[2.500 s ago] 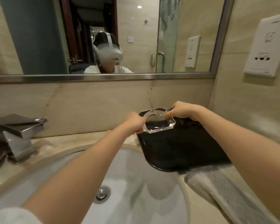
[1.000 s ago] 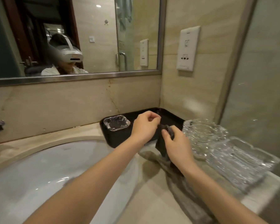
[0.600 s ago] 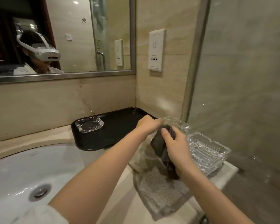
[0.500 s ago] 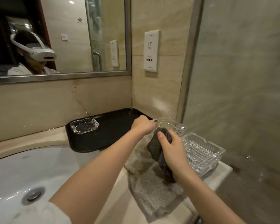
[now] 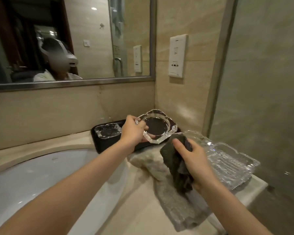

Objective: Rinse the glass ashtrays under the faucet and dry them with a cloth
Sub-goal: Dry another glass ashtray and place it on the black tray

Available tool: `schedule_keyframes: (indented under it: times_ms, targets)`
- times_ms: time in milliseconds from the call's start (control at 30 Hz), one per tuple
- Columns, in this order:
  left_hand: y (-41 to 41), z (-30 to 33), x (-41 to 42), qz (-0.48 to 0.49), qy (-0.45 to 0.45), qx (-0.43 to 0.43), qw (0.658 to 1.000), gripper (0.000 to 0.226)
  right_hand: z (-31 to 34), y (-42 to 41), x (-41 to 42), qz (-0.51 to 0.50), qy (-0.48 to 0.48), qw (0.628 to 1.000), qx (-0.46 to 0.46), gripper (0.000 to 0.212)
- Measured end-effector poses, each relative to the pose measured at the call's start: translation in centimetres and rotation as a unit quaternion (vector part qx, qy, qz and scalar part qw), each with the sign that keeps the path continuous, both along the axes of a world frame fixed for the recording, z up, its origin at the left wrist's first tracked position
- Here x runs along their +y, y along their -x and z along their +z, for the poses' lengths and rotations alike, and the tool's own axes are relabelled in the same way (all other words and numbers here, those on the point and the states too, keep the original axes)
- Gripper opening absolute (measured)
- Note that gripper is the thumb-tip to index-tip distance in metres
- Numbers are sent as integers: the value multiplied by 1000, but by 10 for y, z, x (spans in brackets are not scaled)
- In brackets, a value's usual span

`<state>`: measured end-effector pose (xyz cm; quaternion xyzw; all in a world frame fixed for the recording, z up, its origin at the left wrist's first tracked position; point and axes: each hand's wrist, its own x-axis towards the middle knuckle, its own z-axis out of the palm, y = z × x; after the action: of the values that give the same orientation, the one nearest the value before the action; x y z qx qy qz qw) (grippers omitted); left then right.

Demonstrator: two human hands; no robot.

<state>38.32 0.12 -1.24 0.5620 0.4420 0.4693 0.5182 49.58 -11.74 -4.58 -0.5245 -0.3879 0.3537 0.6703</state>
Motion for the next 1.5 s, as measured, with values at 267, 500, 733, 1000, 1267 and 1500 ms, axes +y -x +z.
schedule_keyframes:
  times_ms: [267, 500, 733, 1000, 1267, 1500]
  targets:
    - [134, -27, -27, 12, 110, -126, 986, 29, 12, 72, 26, 127, -12, 986, 104, 12]
    - [198, -40, -52, 54, 137, -204, 968, 32, 27, 160, 68, 122, -173, 959, -189, 38]
    - [211, -72, -50, 79, 103, -252, 959, 38, -40, 193, 86, 92, -209, 708, -668, 36]
    - [215, -83, -48, 11, 133, -215, 967, 54, -50, 195, 90, 227, -141, 649, -712, 80]
    - [220, -84, -52, -46, 139, -220, 964, 62, -38, 194, 78, 318, -88, 790, -517, 51]
    - [220, -82, -52, -14, 168, -318, 933, 62, -26, 187, 81, 266, -92, 696, -661, 34]
